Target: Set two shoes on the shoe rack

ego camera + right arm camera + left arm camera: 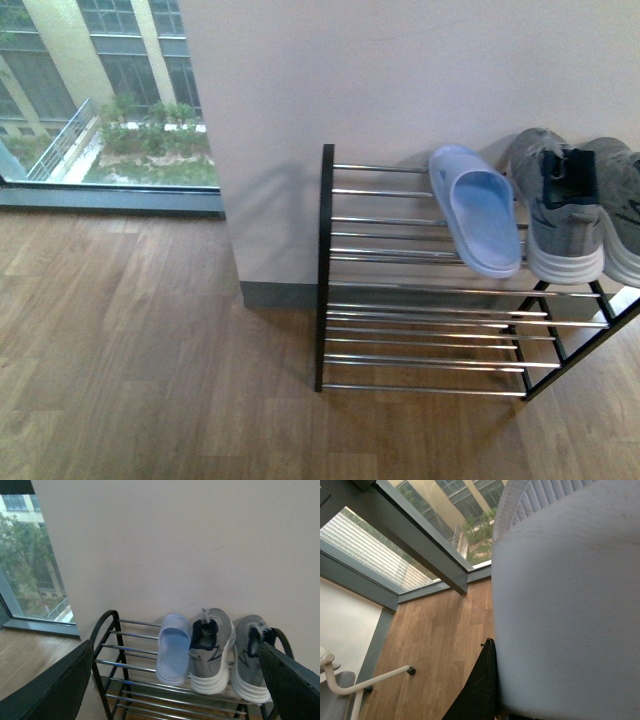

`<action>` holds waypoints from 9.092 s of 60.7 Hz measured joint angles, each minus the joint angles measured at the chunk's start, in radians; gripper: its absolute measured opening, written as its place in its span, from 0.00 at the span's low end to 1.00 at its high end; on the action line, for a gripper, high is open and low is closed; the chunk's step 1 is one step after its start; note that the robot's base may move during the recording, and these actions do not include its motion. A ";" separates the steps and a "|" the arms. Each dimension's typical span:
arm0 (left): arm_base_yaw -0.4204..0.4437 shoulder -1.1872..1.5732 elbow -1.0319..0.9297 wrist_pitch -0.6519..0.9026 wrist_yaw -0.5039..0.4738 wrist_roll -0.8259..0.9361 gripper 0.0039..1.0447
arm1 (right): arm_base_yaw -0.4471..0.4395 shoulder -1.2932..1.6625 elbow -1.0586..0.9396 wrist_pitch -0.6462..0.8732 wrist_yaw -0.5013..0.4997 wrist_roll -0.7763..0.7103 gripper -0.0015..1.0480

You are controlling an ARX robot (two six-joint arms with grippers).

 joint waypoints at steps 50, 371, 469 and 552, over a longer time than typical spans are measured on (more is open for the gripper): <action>-0.076 0.214 0.055 0.149 0.092 -0.312 0.02 | 0.002 -0.001 0.000 -0.003 0.006 0.000 0.91; -0.106 -0.420 -0.508 0.454 0.184 -0.552 0.01 | 0.002 -0.001 0.000 -0.003 0.005 0.000 0.91; -0.106 -0.423 -0.508 0.455 0.184 -0.549 0.91 | 0.002 -0.001 0.000 -0.003 0.006 0.000 0.91; -0.106 -0.423 -0.508 0.455 0.184 -0.549 0.91 | 0.002 -0.001 0.000 -0.003 0.003 0.000 0.91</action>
